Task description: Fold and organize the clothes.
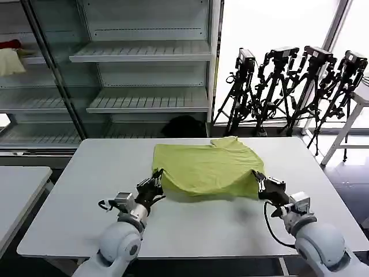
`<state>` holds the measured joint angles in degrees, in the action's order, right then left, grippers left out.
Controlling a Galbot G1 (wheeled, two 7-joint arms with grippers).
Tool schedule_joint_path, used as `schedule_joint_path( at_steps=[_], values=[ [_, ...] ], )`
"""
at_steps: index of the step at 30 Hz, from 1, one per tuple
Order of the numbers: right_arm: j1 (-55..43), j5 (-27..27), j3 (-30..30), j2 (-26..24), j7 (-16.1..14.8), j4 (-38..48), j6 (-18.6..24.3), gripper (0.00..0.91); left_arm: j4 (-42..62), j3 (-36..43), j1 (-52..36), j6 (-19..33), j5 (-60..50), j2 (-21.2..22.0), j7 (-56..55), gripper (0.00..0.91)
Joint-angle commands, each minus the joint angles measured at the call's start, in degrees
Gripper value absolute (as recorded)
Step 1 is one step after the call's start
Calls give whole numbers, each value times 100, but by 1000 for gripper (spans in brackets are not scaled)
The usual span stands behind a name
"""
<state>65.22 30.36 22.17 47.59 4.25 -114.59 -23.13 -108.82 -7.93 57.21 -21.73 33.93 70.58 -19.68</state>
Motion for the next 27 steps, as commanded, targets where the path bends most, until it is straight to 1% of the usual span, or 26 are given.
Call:
schedule_joint_path(
  at_steps=[1, 4, 6, 11, 15, 18, 26, 27],
  values=[
    [-791, -218, -272, 54, -350, 1012, 160, 0, 795, 148, -597, 59, -110, 214, -31, 0],
    [-984, -388, -330, 151, -410, 1310, 290, 0, 1008, 141, -696, 63, -175, 285, -103, 0],
    [-1131, -383, -367, 181, -457, 1509, 354, 0, 1097, 127, -744, 68, -201, 317, -153, 0],
    [-1526, -394, -700, 191, -694, 1825, 591, 0, 1255, 123, -780, 76, -275, 359, -147, 10],
    [-1650, -392, -848, 265, -911, 1964, 747, 0, 1280, 110, -734, 88, -301, 376, -145, 10],
    [-1640, -415, -928, 271, -958, 1984, 790, 0, 1311, 97, -704, 85, -335, 377, -133, 10],
    [-1735, -443, -1037, 322, -953, 2035, 826, 0, 1405, 78, -718, 66, -405, 393, -174, 20],
    [-1739, -442, -1043, 323, -954, 2050, 825, 161, 1407, 81, -716, 68, -398, 395, -170, 20]
  ],
)
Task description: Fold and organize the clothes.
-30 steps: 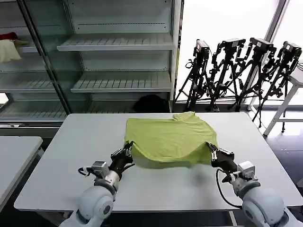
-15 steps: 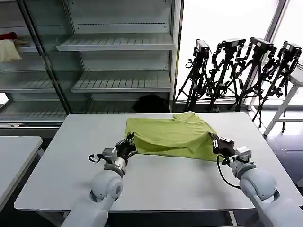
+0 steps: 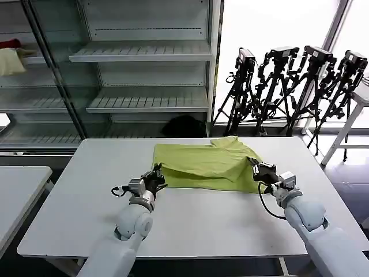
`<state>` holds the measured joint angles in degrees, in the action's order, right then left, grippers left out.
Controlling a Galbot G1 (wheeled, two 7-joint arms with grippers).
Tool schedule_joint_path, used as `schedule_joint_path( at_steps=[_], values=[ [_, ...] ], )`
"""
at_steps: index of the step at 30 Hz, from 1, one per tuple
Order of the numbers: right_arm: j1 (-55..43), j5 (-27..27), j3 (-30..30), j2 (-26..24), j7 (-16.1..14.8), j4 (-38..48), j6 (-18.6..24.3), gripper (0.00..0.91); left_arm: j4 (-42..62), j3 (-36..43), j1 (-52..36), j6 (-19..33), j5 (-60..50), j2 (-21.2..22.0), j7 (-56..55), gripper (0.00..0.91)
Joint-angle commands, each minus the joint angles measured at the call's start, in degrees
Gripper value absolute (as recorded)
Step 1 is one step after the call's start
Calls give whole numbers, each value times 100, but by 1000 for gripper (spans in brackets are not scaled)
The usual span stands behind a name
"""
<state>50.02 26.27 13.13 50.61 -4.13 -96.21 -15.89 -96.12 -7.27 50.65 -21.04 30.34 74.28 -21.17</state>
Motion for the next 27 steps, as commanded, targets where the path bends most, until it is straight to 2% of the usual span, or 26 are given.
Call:
schedule_joint_path(
  at_steps=[1, 2, 3, 4, 5, 6, 7, 8, 13, 18, 20, 22, 27],
  values=[
    [-214, -35, -141, 22, -122, 223, 102, 312, 135, 16, -59, -3, -39, 28, -21, 30],
    [-196, -41, -135, 23, -121, 232, 101, 907, 133, 17, -58, -10, -39, 33, -21, 40],
    [-160, -50, -113, 27, -121, 240, 94, 907, 133, 16, -59, -26, -37, 40, -22, 60],
    [-136, -59, -96, 26, -134, 245, 86, 907, 132, 15, -59, -47, -38, 45, -28, 202],
    [-100, -61, -82, 16, -158, 255, 78, 907, 124, 11, -61, -125, -28, 48, -53, 252],
    [-78, -64, -76, 11, -161, 263, 84, 907, 117, 11, -58, -138, -28, 43, -74, 393],
    [-59, -78, -69, 11, -142, 267, 82, 907, 113, 7, -55, -148, -35, 39, -81, 796],
    [-35, -83, -51, 15, -135, 270, 77, 907, 87, 7, -48, -159, -39, 23, -81, 907],
    [53, -44, 17, 20, -96, 221, 6, 907, -71, 3, 4, -367, -58, -16, -217, 907],
    [210, 162, 141, 35, 104, -8, -163, 907, -487, -2, 158, -637, -51, -122, -421, 907],
    [435, 360, 227, -22, 315, -344, -304, 907, -809, -20, 348, -864, 55, -210, -464, 907],
    [993, 896, 380, -179, 756, -940, -579, 907, -1188, -80, 587, -1079, 220, -421, -470, 907],
    [1868, 1621, 809, -263, 1609, -1548, -925, 907, -1643, -305, 998, -1204, 591, -757, -300, 907]
  ],
)
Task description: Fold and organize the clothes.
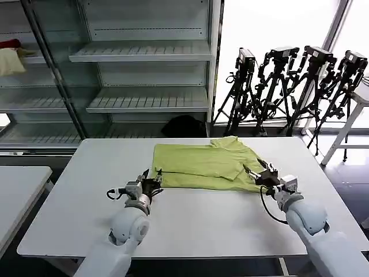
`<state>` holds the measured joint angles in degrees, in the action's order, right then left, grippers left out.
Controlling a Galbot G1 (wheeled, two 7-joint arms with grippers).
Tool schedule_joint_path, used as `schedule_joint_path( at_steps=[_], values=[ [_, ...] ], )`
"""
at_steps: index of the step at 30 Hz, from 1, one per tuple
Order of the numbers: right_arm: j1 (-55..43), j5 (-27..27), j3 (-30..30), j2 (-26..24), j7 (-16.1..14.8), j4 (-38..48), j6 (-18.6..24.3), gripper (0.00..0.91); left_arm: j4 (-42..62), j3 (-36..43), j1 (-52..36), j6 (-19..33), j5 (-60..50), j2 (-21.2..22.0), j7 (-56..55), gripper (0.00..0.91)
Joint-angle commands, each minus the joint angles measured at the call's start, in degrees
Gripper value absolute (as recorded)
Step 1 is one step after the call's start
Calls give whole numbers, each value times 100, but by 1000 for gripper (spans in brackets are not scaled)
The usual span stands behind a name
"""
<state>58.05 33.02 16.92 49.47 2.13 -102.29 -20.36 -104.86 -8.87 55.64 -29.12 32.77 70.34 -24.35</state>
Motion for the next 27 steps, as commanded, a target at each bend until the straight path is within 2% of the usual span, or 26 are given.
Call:
schedule_joint_path(
  at_steps=[1, 9, 11, 16, 17, 19, 27],
  values=[
    [1215, 1095, 558, -144, 1034, -1007, -487, 907, -768, -157, 526, -398, 362, -397, 110, 907],
    [1414, 1508, 933, -88, 1158, -842, -478, 907, -529, -177, 487, -397, 540, -285, 139, 907],
    [1416, 1567, 957, -88, 1169, -803, -467, 877, -491, -203, 461, -394, 539, -271, 196, 907],
    [1436, 1565, 1006, -37, 1191, -705, -378, 877, -279, -300, 345, -386, 583, -221, 294, 907],
    [1442, 1588, 1050, -38, 1175, -715, -364, 836, -226, -313, 318, -385, 589, -206, 323, 907],
    [1445, 1605, 1065, -52, 1166, -711, -341, 816, -143, -318, 277, -374, 595, -177, 333, 907],
    [1265, 1460, 948, 62, 1111, -568, -259, 776, 199, -332, 178, -244, 549, -92, 395, 907]
  ],
)
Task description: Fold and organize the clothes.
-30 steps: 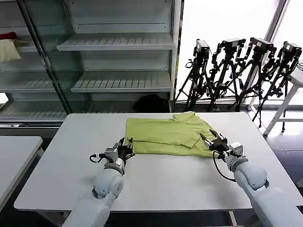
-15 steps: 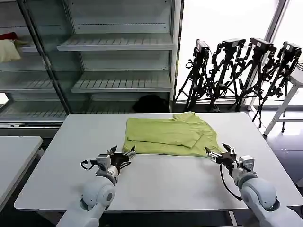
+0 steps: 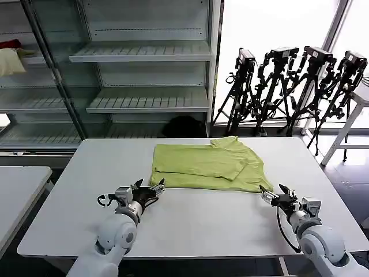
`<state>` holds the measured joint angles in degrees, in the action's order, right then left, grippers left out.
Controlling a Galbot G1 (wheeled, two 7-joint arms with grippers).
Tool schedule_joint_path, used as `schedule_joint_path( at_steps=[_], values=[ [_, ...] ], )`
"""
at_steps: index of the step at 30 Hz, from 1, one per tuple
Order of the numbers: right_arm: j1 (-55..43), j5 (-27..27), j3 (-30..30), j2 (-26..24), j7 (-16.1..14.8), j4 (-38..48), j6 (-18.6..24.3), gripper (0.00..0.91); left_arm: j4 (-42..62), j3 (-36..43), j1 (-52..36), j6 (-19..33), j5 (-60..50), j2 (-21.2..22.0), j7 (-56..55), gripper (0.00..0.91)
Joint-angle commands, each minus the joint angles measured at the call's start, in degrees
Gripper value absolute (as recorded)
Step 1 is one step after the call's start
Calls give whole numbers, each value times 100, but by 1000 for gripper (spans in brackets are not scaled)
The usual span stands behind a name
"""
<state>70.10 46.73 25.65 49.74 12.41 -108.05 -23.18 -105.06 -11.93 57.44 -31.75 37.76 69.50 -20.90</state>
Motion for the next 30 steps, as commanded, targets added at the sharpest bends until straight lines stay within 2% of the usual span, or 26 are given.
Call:
schedule_joint_path(
  at_steps=[1, 4, 7, 10, 13, 15, 17, 18, 22, 23, 24, 28, 29, 30],
  values=[
    [52, 74, 60, 39, 76, 11, 26, 756, 247, -26, -14, 18, 49, -3, 48, 907],
    [28, -19, 8, 80, 54, 30, 36, 715, 313, -29, -29, 31, 39, 10, 63, 907],
    [10, -43, -7, 87, 29, 23, 41, 665, 346, -27, -28, 51, 27, 35, 71, 806],
    [-13, -60, -12, 84, 19, 50, 41, 615, 393, -26, -52, 87, 14, 63, 70, 756],
    [-19, -55, -16, 85, 11, 103, 55, 544, 409, 1, -68, 106, -8, 76, 78, 595],
    [-14, -57, -30, 99, 6, 138, 66, 534, 411, 20, -75, 126, -31, 91, 88, 534],
    [-13, -71, -49, 121, 2, 167, 78, 403, 416, 37, -78, 132, -43, 104, 96, 433],
    [-15, -79, -60, 131, -8, 183, 80, 403, 420, 48, -78, 136, -54, 112, 100, 423],
    [-61, -143, -114, 183, -52, 286, 85, 373, 456, 74, -75, 149, -96, 126, 127, 282],
    [-69, -142, -119, 185, -56, 297, 85, 252, 460, 76, -73, 152, -98, 125, 129, 202],
    [-80, -143, -125, 186, -60, 312, 89, 191, 465, 78, -71, 153, -101, 124, 133, 40],
    [-118, -196, -161, 196, -92, 382, 138, 81, 462, 76, -63, 174, -100, 106, 169, 10],
    [-131, -230, -167, 207, -103, 404, 159, 20, 453, 73, -56, 177, -96, 101, 182, 10],
    [-140, -238, -169, 212, -110, 415, 164, 20, 445, 71, -53, 177, -93, 97, 200, 10]
  ],
)
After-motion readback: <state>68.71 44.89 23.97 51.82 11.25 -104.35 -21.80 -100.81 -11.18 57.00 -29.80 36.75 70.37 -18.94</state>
